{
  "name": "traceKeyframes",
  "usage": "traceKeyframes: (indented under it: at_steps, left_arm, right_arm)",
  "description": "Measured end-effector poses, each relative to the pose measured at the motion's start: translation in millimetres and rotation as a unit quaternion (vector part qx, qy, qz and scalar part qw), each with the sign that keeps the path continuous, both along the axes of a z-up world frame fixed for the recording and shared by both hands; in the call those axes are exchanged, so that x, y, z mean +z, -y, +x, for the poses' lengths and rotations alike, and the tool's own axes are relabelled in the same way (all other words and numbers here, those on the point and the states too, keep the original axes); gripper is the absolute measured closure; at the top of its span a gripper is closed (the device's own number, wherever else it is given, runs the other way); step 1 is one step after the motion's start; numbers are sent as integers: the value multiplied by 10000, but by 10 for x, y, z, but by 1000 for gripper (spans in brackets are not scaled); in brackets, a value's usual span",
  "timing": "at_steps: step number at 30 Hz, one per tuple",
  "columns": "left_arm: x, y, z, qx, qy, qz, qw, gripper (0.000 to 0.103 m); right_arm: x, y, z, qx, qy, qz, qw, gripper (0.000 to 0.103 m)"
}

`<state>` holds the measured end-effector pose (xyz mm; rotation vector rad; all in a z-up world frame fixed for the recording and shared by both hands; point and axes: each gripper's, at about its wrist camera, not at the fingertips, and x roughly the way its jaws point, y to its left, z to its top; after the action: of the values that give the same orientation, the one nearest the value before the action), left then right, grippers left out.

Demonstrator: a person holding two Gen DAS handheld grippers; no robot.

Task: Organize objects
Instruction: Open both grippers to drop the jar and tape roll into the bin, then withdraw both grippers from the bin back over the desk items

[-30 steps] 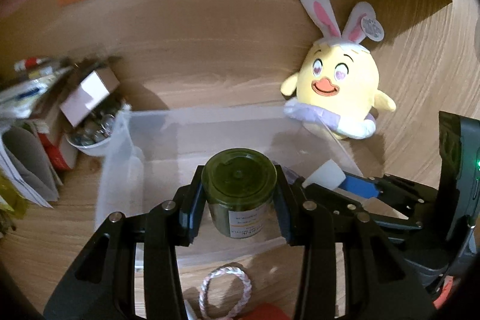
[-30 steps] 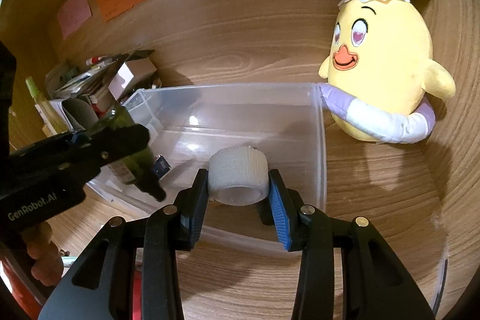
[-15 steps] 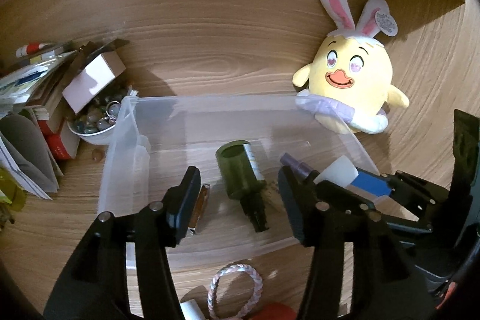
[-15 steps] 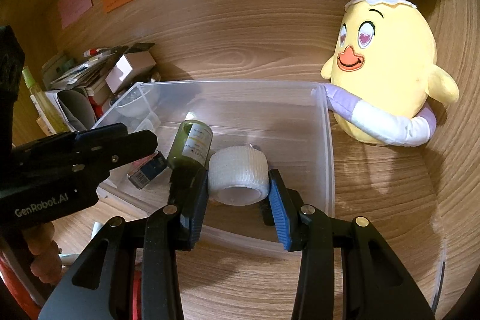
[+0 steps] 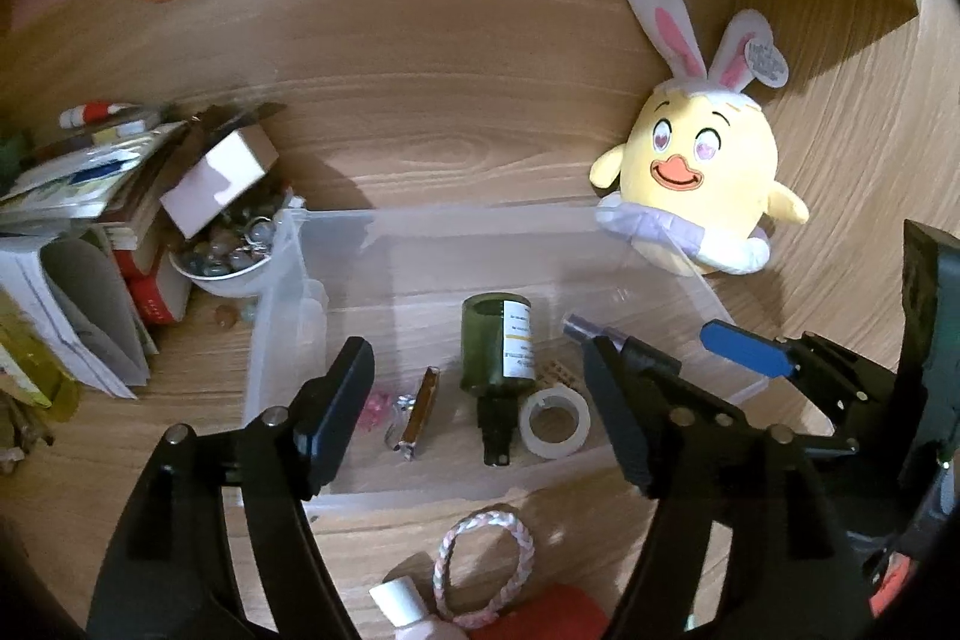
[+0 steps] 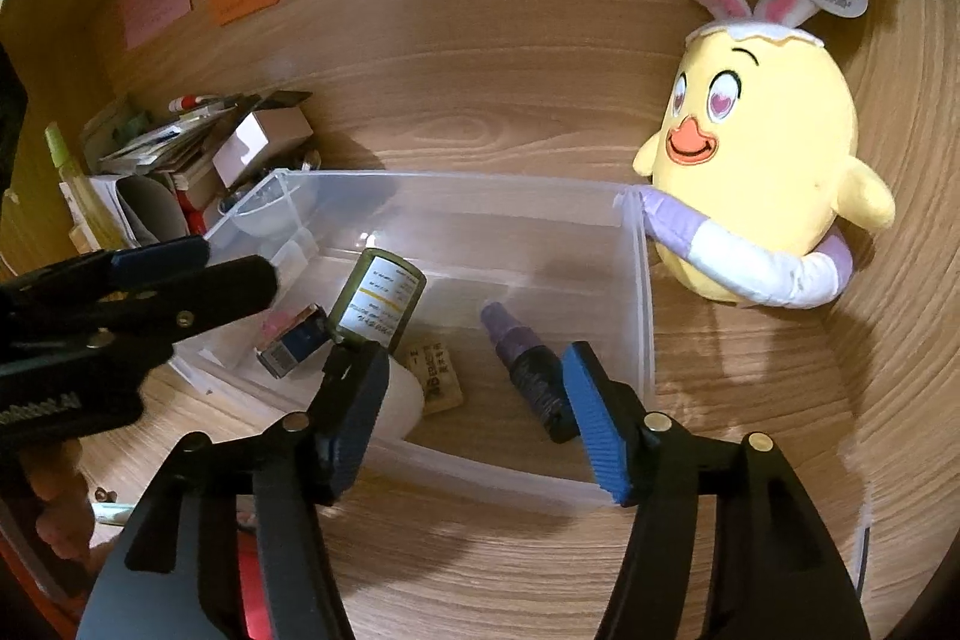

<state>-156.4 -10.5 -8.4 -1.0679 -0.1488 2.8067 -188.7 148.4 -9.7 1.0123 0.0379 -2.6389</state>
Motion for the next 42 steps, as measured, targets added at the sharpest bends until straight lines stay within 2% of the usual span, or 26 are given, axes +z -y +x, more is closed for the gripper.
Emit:
traceKeyframes:
  at_steps: [5,7,10,11,14,16,28,37,42]
  left_arm:
    - [65,64,136,75,-60,-129,9999,30]
    - [83,78,189,81,-72,-189,9998,29]
    - [99,114,286,143,-110,-234,9996,8]
    - [110,130,332,192,-173,-235,9994,7]
    - [125,139,435,214,-216,-392,9988,7]
    - [131,150,496,225,-236,-464,9984,7]
    - [31,271,818,263,-78,-657,9975,7]
    - [-236,511,1027,491,348,-737,9955,7]
    - [-419,642,1116,641,683,-643,9935,7]
  right_arm:
    - [34,-16,48,-29,-32,8,10000,41]
    - [54,-25,73,-37,-53,2,10000,32]
    - [106,-45,155,-60,-158,5,9999,28]
    - [124,-53,189,-42,-172,-5,9998,28]
    - [155,-72,264,-9,-162,-40,9999,27]
    - [165,-81,315,4,-150,-63,9999,22]
    - [110,-122,633,42,-69,-1,10000,21]
    - [-82,-192,873,137,179,297,9993,21]
    - [-212,-227,953,152,446,160,9988,21]
